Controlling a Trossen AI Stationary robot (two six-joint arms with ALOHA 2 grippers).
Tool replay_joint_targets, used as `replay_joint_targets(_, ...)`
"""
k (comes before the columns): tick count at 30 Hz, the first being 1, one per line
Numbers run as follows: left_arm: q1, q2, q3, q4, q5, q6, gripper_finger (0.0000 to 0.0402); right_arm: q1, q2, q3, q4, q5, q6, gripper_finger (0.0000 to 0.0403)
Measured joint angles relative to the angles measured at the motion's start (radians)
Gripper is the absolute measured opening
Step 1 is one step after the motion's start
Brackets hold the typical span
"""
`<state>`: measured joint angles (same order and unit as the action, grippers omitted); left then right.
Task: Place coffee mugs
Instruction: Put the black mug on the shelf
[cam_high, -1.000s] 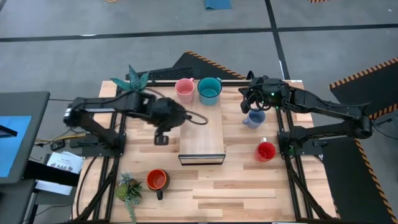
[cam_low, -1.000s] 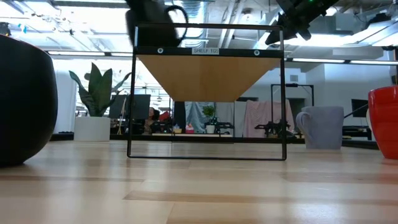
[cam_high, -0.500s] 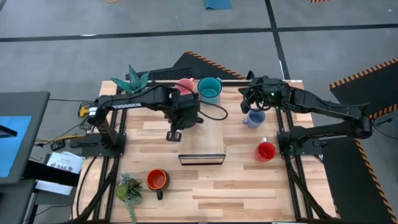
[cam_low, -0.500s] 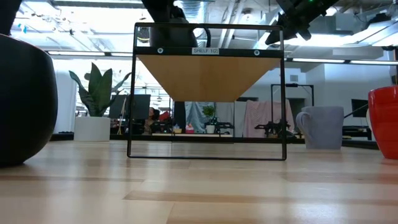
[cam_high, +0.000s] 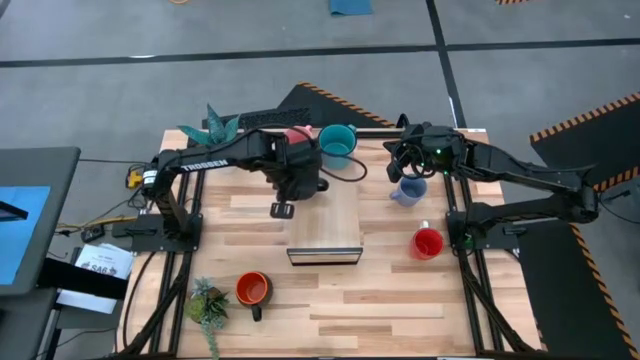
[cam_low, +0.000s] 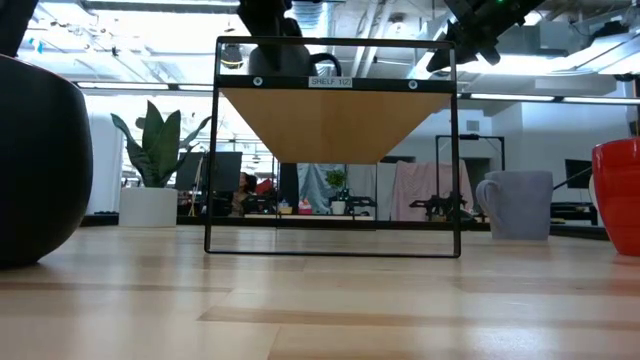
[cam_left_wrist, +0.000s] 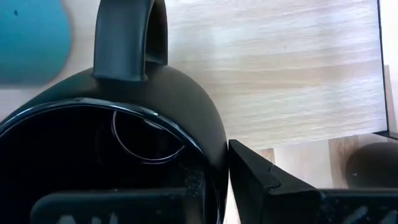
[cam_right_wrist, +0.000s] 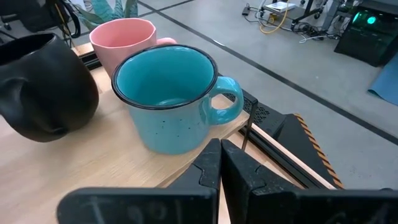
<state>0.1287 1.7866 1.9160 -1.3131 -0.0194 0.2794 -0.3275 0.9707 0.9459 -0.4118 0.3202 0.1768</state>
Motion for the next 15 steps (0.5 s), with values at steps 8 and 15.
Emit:
replay_joint_targets(8, 0.000, 0.000, 0.000, 0.039, 0.021, 0.038, 0.0039, 0.000, 0.000, 0.000, 0.000, 0.000, 0.000, 0.0033)
replay_joint_targets(15, 0.000, 0.000, 0.000, 0.033, 0.031, 0.056, 0.0069, 0.000, 0.000, 0.000, 0.000, 0.000, 0.000, 0.0033)
